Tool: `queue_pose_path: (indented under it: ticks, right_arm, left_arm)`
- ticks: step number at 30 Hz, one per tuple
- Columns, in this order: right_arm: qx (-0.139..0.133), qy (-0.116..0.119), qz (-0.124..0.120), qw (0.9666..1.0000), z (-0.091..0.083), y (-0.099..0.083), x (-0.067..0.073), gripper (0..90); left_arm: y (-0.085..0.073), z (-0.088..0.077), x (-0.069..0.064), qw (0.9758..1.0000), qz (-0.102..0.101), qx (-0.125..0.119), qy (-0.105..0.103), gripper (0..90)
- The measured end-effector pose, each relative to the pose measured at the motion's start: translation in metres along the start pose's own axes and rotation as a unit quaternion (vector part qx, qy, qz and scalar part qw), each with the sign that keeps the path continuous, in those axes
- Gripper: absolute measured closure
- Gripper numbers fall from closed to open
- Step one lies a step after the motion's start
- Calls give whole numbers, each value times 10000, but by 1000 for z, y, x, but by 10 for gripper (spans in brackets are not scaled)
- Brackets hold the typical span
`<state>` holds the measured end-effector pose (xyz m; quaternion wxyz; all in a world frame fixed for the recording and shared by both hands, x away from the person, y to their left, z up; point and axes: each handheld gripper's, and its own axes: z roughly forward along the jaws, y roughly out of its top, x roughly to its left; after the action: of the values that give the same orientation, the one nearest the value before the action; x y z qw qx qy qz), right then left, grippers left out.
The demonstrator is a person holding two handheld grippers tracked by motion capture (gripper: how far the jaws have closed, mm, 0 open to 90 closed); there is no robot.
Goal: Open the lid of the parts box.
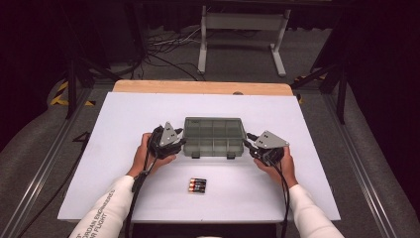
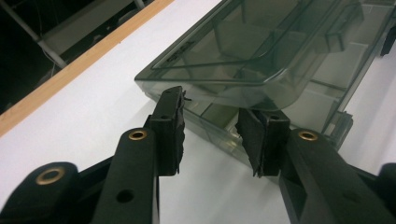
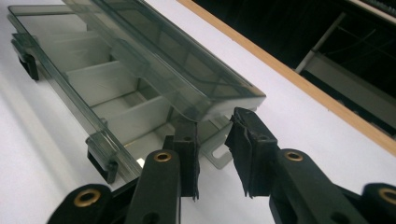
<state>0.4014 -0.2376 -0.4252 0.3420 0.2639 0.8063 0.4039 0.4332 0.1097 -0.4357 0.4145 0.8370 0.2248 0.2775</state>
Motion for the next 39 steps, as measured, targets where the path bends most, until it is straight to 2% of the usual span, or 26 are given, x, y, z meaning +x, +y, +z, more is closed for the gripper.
queue_pose_path:
  ticks: [1,3,5,15,19,32,34,39]
  right_arm:
    - [-33,-6,-63,10000,0,2,0,723]
    - [-134,-74,-88,9998,-1,5,0,722]
    - [-231,-117,-104,9996,-2,6,-1,730]
    - [-320,-182,-159,9992,-2,13,-1,731]
    - [-324,-166,-147,9992,-3,15,-1,729]
    - [-446,-102,137,9989,1,22,-11,729]
    - [-437,-84,168,9989,3,23,-12,725]
    - [-481,-23,267,9985,4,25,-17,723]
  left_arm:
    - [1,1,1,10000,15,18,75,617]
    - [2,0,4,9999,-87,-31,78,660]
    - [3,-1,5,9999,-39,-54,111,682]
    - [6,-2,8,9997,-49,-87,218,710]
    - [8,-4,9,9997,-48,-153,182,709]
    - [15,-4,18,9996,55,-188,225,712]
    - [17,-4,21,9995,-20,-234,219,713]
    - [19,-3,24,9994,0,-253,226,716]
